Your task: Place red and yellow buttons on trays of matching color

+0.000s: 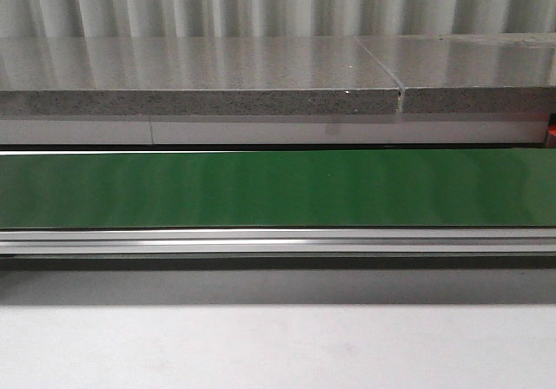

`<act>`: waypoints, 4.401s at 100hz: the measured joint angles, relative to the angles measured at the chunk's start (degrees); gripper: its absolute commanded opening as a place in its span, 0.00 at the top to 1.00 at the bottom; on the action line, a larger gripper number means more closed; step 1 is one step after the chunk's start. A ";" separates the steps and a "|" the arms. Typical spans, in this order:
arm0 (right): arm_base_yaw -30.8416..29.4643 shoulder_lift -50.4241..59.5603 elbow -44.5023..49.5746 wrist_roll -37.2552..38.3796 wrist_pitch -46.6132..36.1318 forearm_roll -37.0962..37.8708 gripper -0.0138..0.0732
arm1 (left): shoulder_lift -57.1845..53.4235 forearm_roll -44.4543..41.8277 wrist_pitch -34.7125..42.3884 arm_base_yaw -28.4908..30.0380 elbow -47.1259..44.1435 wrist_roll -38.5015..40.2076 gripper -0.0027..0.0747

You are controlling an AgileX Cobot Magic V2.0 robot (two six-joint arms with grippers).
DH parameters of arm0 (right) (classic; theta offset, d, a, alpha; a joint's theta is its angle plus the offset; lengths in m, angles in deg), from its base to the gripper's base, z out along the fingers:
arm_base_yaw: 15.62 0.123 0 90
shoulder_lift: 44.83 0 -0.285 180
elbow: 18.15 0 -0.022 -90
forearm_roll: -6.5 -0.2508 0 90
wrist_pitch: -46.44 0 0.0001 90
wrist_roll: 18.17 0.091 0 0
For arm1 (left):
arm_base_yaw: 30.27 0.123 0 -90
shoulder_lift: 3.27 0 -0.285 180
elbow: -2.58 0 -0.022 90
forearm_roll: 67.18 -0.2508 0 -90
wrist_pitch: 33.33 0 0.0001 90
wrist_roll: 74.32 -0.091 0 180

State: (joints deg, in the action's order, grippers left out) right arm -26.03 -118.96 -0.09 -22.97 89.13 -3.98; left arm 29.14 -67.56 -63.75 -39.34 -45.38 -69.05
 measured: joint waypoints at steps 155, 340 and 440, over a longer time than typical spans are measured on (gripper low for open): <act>7.25 27.38 18.88 -1.06 -0.63 -0.13 0.98 | 0.00 0.00 0.00 0.00 0.00 0.00 0.99; 7.25 27.38 18.88 -1.16 -0.63 -0.13 0.98 | 42.25 -10.86 1.49 24.21 9.78 26.97 0.10; 7.25 27.38 18.88 -1.19 -0.63 -0.13 0.98 | 63.69 -11.05 4.39 27.36 18.77 26.97 0.10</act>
State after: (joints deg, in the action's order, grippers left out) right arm -18.77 -91.59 18.79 -24.16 88.49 -4.11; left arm 92.83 -78.61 -59.36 -11.98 -26.61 -42.08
